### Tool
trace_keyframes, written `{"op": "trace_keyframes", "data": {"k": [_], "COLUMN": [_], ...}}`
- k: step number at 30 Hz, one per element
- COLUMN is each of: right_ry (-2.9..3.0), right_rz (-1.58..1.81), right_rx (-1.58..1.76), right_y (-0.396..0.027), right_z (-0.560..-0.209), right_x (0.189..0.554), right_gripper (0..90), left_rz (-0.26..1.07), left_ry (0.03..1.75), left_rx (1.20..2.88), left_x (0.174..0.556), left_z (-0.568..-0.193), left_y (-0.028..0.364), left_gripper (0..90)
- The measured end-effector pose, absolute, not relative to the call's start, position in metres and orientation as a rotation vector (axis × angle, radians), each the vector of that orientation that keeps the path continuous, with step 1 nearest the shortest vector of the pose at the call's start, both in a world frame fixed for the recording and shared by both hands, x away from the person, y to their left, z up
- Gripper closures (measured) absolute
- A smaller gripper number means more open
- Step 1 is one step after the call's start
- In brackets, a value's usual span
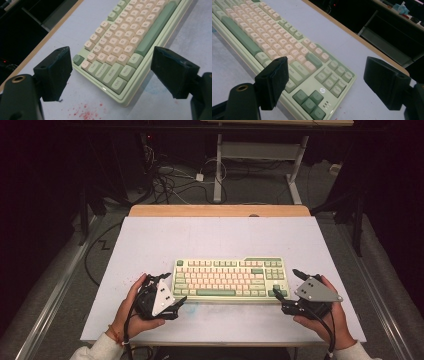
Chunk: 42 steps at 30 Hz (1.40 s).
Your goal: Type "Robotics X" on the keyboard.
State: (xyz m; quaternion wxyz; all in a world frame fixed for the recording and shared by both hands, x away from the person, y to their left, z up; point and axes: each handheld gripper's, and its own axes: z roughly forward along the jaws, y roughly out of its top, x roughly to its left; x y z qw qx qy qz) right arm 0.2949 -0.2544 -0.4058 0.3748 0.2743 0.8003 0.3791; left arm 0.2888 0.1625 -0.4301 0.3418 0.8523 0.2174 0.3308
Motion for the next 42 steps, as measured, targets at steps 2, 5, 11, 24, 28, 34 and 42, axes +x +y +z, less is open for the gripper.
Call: {"op": "trace_keyframes", "data": {"k": [2,5,11,24,28,34,42], "right_ry": [2.044,2.041,2.031,2.003,2.0,1.997,1.981], "right_rz": [0.97,0.967,0.967,0.966,0.962,0.964,0.967], "right_rx": [0.718,0.724,0.743,0.803,0.82,0.86,0.919], "right_y": [-0.256,-0.259,-0.266,-0.285,-0.292,-0.302,-0.315], "right_z": [-0.406,-0.407,-0.41,-0.422,-0.428,-0.435,-0.442], "right_x": [0.294,0.292,0.291,0.29,0.288,0.288,0.285], "right_gripper": [20.2,20.2,20.1,19.6,19.3,19.1,18.6], "left_rz": [0.858,0.86,0.865,0.828,0.823,0.816,0.795], "left_ry": [0.575,0.583,0.605,0.669,0.692,0.731,0.768], "left_rx": [2.217,2.215,2.221,2.236,2.258,2.248,2.266], "left_x": [0.288,0.286,0.284,0.283,0.284,0.284,0.284], "left_z": [-0.431,-0.432,-0.436,-0.45,-0.456,-0.462,-0.471], "left_y": [0.165,0.17,0.178,0.196,0.202,0.211,0.218], "left_gripper": [16.1,16.1,16.1,16.1,16.1,16.1,16.1]}}
